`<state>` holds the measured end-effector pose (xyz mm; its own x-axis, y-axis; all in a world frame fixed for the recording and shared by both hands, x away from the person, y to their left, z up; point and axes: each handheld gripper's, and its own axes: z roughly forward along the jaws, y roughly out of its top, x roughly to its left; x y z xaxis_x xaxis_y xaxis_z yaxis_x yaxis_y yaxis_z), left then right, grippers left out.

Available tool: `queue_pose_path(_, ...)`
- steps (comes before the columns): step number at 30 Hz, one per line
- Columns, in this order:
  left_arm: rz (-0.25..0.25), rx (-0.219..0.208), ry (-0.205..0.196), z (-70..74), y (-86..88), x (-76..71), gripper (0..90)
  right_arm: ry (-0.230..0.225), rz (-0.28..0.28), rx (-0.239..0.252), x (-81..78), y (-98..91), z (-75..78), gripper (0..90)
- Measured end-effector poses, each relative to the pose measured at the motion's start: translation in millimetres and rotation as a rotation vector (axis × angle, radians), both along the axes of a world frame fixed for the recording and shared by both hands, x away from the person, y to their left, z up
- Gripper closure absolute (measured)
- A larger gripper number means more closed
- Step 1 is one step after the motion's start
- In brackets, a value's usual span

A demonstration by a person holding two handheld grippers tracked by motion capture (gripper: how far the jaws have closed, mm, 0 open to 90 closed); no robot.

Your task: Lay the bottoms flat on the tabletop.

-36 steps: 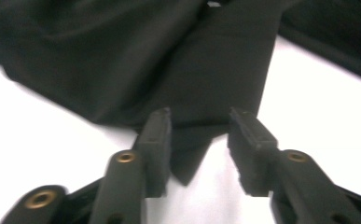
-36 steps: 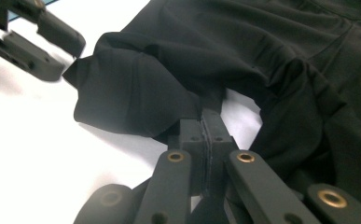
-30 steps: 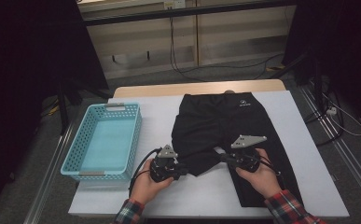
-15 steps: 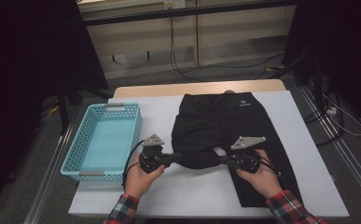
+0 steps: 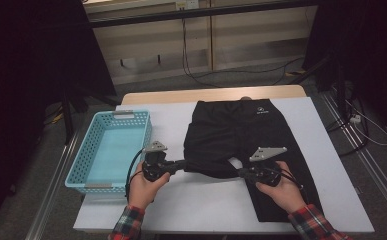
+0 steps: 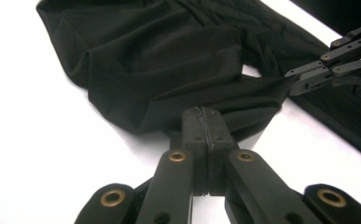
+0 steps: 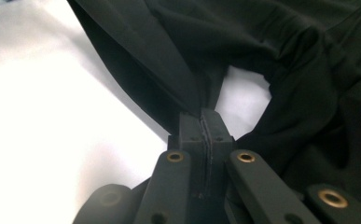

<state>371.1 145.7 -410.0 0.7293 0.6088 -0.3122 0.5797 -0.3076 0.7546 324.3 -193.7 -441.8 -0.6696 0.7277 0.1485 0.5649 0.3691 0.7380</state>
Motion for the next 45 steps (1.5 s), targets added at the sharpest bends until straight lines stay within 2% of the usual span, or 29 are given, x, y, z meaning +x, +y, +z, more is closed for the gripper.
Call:
queue_pose_path(9,-0.006,-0.034,-0.021,12.1,9.8,-13.7,90.0,-0.014,0.019,0.027,-9.6,1.8,9.1,89.6)
queue_pose_path(14,-0.003,-0.012,-0.015,8.9,12.2,-17.3,90.0,-0.003,0.087,0.003,-14.4,12.7,7.9,86.6)
queue_pose_path(18,0.005,-0.017,-0.007,8.3,17.9,-19.3,90.0,0.000,0.123,-0.013,-13.7,25.4,6.2,67.8)
queue_pose_path(22,0.008,-0.016,-0.004,7.1,19.7,-21.1,90.0,-0.012,0.142,0.003,-11.0,30.9,10.8,52.0)
queue_pose_path(24,0.010,-0.016,-0.003,6.0,20.8,-21.5,90.0,-0.018,0.146,0.021,-8.1,30.3,14.9,49.9)
queue_pose_path(26,0.009,-0.017,-0.001,5.5,21.0,-21.9,90.0,-0.035,0.111,0.031,-4.8,28.8,17.4,49.1)
queue_pose_path(28,0.002,-0.011,-0.002,5.4,19.7,-22.6,90.0,-0.041,0.097,0.026,-1.1,30.2,15.8,52.2)
queue_pose_path(30,-0.006,-0.013,-0.003,6.3,17.8,-22.5,90.0,-0.044,0.083,-0.010,2.5,35.4,11.3,54.6)
queue_pose_path(32,-0.010,-0.015,-0.006,6.7,15.4,-22.1,90.0,-0.027,0.068,-0.031,6.8,40.9,5.3,57.9)
queue_pose_path(37,-0.026,-0.005,0.006,3.8,11.8,-19.0,90.0,0.026,0.006,-0.025,20.4,46.9,-7.4,63.8)
queue_pose_path(38,-0.028,-0.005,0.008,3.3,11.8,-18.1,90.0,0.039,0.008,-0.032,22.4,47.2,-9.9,67.4)
queue_pose_path(41,-0.037,-0.007,0.011,2.1,10.8,-14.9,90.0,0.017,0.014,-0.072,23.1,46.7,-11.2,83.3)
queue_pose_path(42,-0.040,-0.004,0.012,1.2,10.1,-14.0,90.0,0.026,0.015,-0.063,23.3,45.9,-11.3,90.0)
queue_pose_path(43,-0.041,-0.003,0.014,0.1,9.2,-13.0,90.0,0.045,0.019,-0.043,23.6,45.2,-11.7,90.0)
queue_pose_path(45,-0.043,-0.005,0.014,-0.9,8.5,-11.0,89.9,0.049,0.026,-0.045,22.5,45.3,-10.7,90.0)
